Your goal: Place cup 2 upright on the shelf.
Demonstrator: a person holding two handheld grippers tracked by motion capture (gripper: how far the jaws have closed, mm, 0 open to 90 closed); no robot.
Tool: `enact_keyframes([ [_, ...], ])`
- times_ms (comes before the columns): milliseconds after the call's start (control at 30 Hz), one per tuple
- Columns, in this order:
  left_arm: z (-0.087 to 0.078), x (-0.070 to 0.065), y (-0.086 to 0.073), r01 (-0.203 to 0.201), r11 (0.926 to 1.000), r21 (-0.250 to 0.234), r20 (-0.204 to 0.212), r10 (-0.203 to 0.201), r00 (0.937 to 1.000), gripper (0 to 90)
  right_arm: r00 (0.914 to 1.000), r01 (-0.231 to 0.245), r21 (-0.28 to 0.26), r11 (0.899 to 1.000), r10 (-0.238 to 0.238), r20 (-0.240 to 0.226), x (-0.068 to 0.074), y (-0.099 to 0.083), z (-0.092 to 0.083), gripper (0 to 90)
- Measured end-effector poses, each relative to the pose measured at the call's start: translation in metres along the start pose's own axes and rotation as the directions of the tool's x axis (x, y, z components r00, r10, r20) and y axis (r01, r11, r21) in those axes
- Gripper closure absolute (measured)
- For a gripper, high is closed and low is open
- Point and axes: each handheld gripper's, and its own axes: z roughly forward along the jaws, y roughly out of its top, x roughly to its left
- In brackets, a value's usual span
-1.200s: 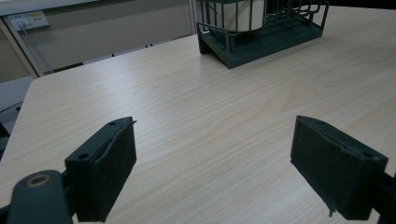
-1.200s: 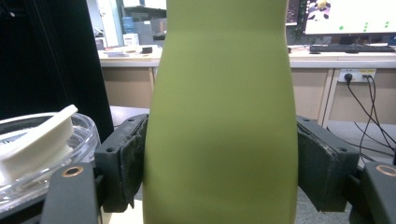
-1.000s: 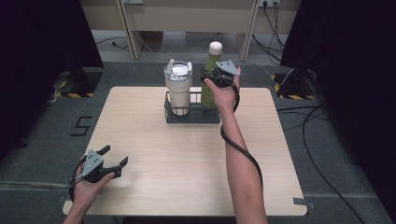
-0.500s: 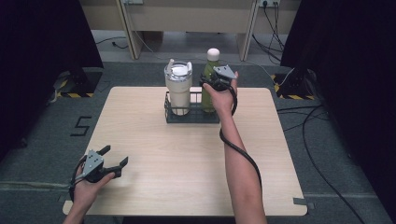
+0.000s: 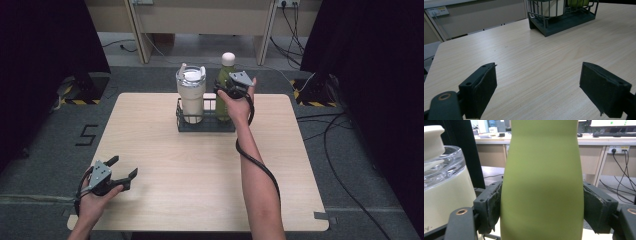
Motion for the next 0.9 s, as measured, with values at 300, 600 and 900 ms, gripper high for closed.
enact_keyframes([
  [300, 0.000, 0.000, 0.000, -0.001, 1.0000, 0.002, 0.000, 0.001, 1.0000, 13.5, 0.9992, 0.036, 0.033, 0.999, -0.036, -0.020, 0.005, -0.005, -0.002, 13.9],
  [600, 0.000, 0.000, 0.000, -0.002, 1.0000, 0.002, -0.002, 0.002, 1.0000, 13.5, 0.9978, 0.058, 0.047, 0.997, -0.056, -0.034, 0.003, -0.005, -0.010, 10.9],
  [900, 0.000, 0.000, 0.000, -0.001, 1.0000, 0.002, -0.004, 0.001, 1.0000, 13.5, 0.9972, 0.065, 0.058, 0.996, -0.063, -0.042, 0.001, -0.006, -0.022, 10.7],
])
